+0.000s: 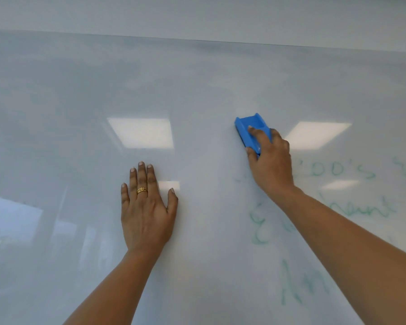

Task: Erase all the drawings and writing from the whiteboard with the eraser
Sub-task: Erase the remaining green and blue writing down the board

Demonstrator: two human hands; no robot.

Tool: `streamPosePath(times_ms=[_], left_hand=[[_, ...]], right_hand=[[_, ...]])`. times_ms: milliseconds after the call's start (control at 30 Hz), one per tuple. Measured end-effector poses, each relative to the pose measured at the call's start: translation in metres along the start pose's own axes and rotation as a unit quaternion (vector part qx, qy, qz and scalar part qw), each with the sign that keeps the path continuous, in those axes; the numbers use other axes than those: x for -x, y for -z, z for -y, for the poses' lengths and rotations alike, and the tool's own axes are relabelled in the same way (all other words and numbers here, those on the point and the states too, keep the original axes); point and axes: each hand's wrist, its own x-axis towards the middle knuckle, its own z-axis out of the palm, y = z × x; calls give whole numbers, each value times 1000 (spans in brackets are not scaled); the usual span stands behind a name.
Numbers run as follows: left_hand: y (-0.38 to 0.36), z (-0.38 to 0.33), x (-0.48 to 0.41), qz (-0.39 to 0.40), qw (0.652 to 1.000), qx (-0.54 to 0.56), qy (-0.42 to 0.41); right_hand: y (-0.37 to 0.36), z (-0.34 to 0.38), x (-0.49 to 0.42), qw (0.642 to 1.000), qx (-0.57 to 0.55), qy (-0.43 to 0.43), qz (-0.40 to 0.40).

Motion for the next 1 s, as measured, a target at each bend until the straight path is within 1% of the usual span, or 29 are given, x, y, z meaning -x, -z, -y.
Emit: streamPosePath(times_ms=[100, 167, 200, 300, 400, 500, 667, 767, 833, 933, 1000], left_hand=[[0, -1, 1, -3, 1000, 2, 0], [0, 0, 2, -5, 1000, 2, 0], [0, 0, 2, -5, 1000, 0, 1], [0, 0, 1, -5, 1000, 1, 4], [1, 1, 0, -4, 1000, 4, 3], [2, 0, 1, 1, 1000, 7, 1], [4, -2, 1, 7, 1000, 4, 4], [6, -3, 0, 6, 1000, 5, 11], [9, -3, -1, 0, 1000, -11, -16], [11, -13, -5, 1, 992, -40, -119], [9, -32, -8, 10, 987, -32, -159]], right_hand=[[-5, 5, 8, 998, -7, -56, -34], [-14, 19, 18, 997, -10, -64, -48], [-18, 27, 25, 997, -15, -49, -53], [-32, 50, 43, 997, -38, 36, -63], [-41, 71, 60, 994, -46, 88, -37], [-44, 81, 72, 992, -42, 117, -22], [-37, 64, 71, 983, -40, 178, -3], [-27, 45, 63, 986, -37, 163, 7], [-20, 29, 55, 989, -37, 140, 5], [-9, 2, 41, 992, -41, 115, -1], [-1, -18, 32, 994, -40, 100, -11]])
